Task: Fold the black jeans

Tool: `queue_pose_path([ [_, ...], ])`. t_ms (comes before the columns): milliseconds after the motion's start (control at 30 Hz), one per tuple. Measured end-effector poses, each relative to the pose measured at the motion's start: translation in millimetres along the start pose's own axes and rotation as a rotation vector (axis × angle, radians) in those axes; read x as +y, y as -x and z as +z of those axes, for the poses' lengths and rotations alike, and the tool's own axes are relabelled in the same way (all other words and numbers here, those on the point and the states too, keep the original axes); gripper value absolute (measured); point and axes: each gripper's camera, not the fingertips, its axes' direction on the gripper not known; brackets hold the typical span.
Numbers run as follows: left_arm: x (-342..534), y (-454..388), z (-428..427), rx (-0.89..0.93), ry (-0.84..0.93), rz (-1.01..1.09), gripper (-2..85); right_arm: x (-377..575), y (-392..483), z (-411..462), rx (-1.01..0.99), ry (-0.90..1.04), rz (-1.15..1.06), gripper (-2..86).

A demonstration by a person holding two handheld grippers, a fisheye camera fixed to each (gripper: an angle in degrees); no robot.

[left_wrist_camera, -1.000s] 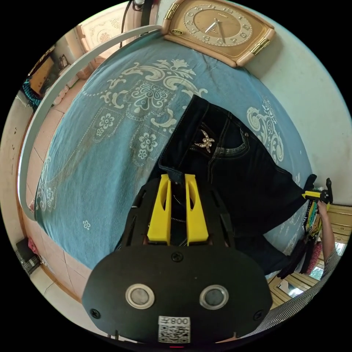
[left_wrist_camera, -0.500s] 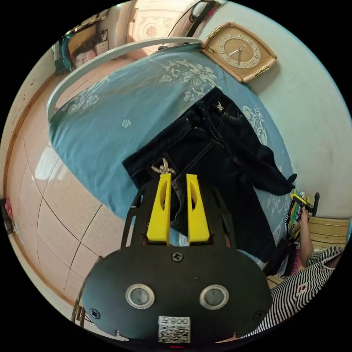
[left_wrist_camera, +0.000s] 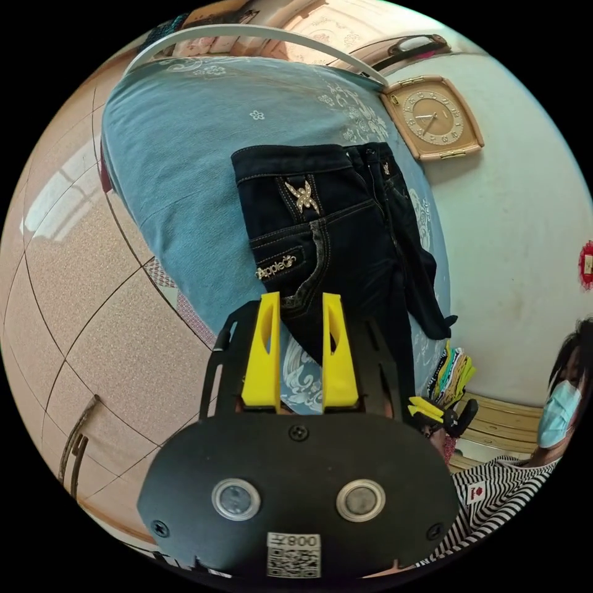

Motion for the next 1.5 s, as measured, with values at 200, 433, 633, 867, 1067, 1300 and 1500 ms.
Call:
queue_pose_path([
  [200,30,19,-10,0.002,-0.016,0.009,5.5,35,115,40,-0.001,0.074,-0.248,8.7],
  [433,61,58,-20,0.157,-0.058,-0.027,1.5,89,169,40,0.241,0.028,-0.308,6.0],
  [633,91,67,-41,0.214,-0.119,0.016,0.5,119,199,14,0.325,-0.019,-0.235,3.1],
  [867,137,72,-92,0.403,-0.208,0.002,0.2,150,229,-50,0.253,-0.041,-0.119,2.1],
  [1067,154,70,-121,0.364,-0.165,0.091,0.2,182,255,-70,0.239,-0.001,-0.128,2.1],
  [1300,153,84,-110,0.345,-0.131,0.035,0.3,192,242,-61,0.21,0.038,-0.129,2.1],
  [1500,135,81,-110,0.255,-0.087,0.04,0.3,202,202,-68,0.059,-0.017,-0.126,2.2],
])
